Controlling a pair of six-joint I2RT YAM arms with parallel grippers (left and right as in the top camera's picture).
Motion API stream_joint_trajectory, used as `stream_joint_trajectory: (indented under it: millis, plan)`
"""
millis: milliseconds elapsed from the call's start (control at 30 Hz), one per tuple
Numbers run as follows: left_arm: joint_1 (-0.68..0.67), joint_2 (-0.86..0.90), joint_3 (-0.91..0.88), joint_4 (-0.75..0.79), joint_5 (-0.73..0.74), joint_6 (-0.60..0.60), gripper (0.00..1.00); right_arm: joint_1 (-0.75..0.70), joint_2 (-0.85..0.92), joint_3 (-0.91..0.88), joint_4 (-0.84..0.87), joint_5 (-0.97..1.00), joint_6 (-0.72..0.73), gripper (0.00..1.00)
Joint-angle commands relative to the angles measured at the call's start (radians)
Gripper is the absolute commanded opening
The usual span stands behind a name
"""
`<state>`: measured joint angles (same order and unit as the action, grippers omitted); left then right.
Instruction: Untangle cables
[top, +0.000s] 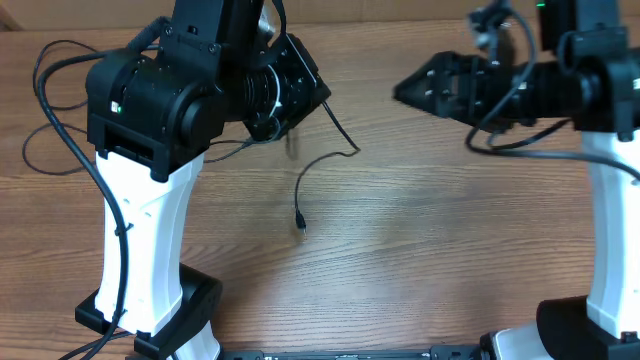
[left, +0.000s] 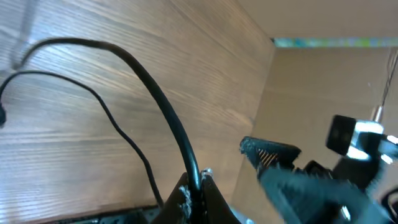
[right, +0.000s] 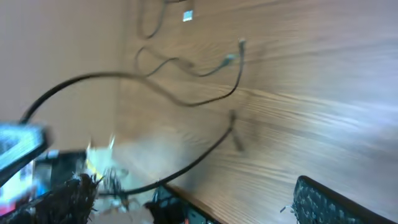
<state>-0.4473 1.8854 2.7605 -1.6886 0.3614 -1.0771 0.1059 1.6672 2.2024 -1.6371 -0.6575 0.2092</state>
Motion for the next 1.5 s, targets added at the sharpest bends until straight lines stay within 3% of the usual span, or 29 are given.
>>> stream_joint_trajectory:
  millis: [0,267,533,700,900,1033,1333,1467]
  plan:
    - [0.004,-0.019,0.003,-0.001,-0.003,0.014,0.04,-0.063,-0.005,-0.002,-0.044,0.081,0.003,1.00]
    - [0.070,-0.046,0.003,-0.001,-0.090,-0.002,0.04,-0.107,-0.005,-0.004,-0.057,0.225,0.000,1.00]
    - [0.189,-0.047,-0.006,-0.001,-0.168,0.070,0.04,-0.107,-0.005,-0.004,-0.056,0.281,0.000,1.00]
    - [0.266,-0.048,-0.053,-0.001,-0.199,0.193,0.05,-0.107,-0.005,-0.004,-0.056,0.283,0.000,1.00]
    - [0.292,-0.066,-0.118,-0.001,-0.124,0.529,0.05,-0.107,-0.005,-0.004,-0.056,0.283,0.000,1.00]
    - [0.292,-0.118,-0.142,-0.001,-0.072,0.535,0.04,-0.107,-0.005,-0.004,-0.056,0.283,0.000,1.00]
    - [0.292,-0.294,-0.163,-0.001,-0.136,0.654,0.04,-0.107,-0.005,-0.004,-0.056,0.283,0.000,1.00]
    - [0.292,-0.373,-0.260,-0.001,-0.145,0.715,0.05,-0.107,-0.005,-0.004,-0.056,0.283,0.000,1.00]
